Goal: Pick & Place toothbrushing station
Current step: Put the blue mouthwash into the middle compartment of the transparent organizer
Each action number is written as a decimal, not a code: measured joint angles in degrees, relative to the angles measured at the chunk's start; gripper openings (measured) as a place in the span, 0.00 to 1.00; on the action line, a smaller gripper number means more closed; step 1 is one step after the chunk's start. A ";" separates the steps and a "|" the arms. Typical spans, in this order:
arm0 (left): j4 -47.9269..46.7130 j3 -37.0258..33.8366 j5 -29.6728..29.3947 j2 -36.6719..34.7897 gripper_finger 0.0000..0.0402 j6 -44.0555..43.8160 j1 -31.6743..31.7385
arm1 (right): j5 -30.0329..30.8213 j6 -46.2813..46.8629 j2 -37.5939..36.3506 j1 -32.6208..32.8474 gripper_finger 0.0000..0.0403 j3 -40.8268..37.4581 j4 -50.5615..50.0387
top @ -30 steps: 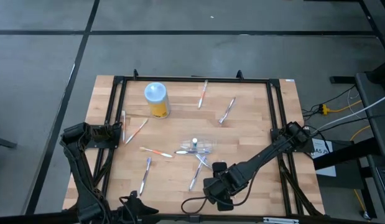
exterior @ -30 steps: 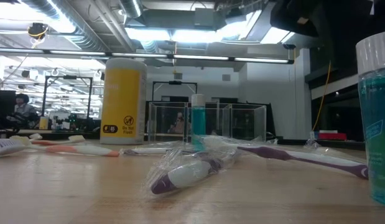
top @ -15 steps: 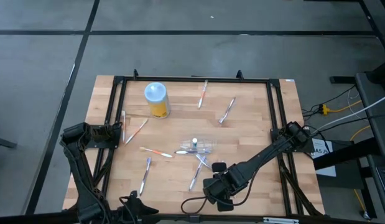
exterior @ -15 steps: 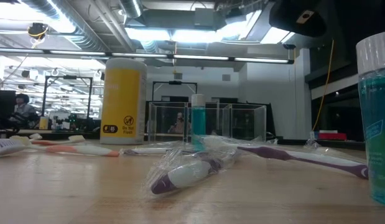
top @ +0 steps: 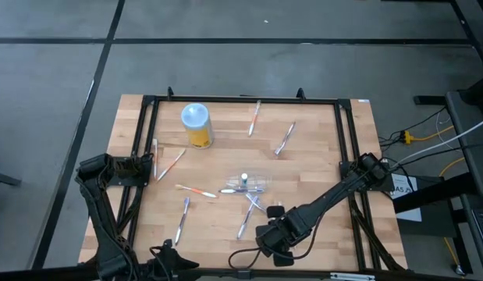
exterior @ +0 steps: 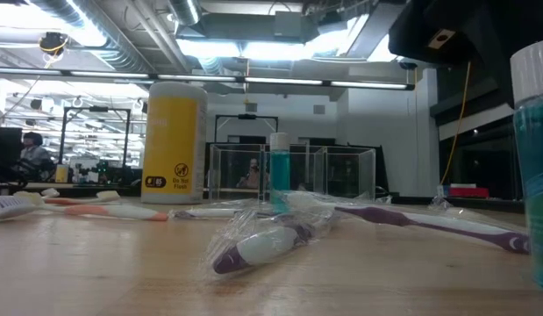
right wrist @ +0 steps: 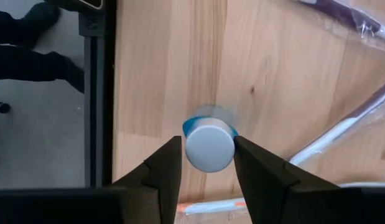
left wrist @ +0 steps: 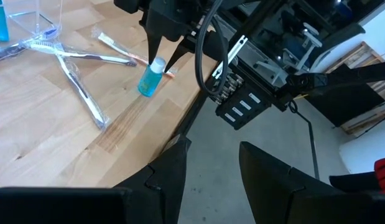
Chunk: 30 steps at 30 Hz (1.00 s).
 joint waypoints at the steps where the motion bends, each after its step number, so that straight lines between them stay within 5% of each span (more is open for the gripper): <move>1: 0.00 0.00 0.00 0.00 0.36 -0.02 0.00 | -0.02 0.00 0.00 -0.02 0.35 0.00 0.29; 20: 0.02 0.00 -0.01 0.00 0.36 -0.68 0.00 | 0.64 -1.07 0.00 -0.42 0.35 -0.02 0.45; 30: 0.41 0.00 -0.04 -0.02 0.36 -0.63 0.00 | 2.03 -1.09 0.00 -0.42 0.24 -0.02 0.86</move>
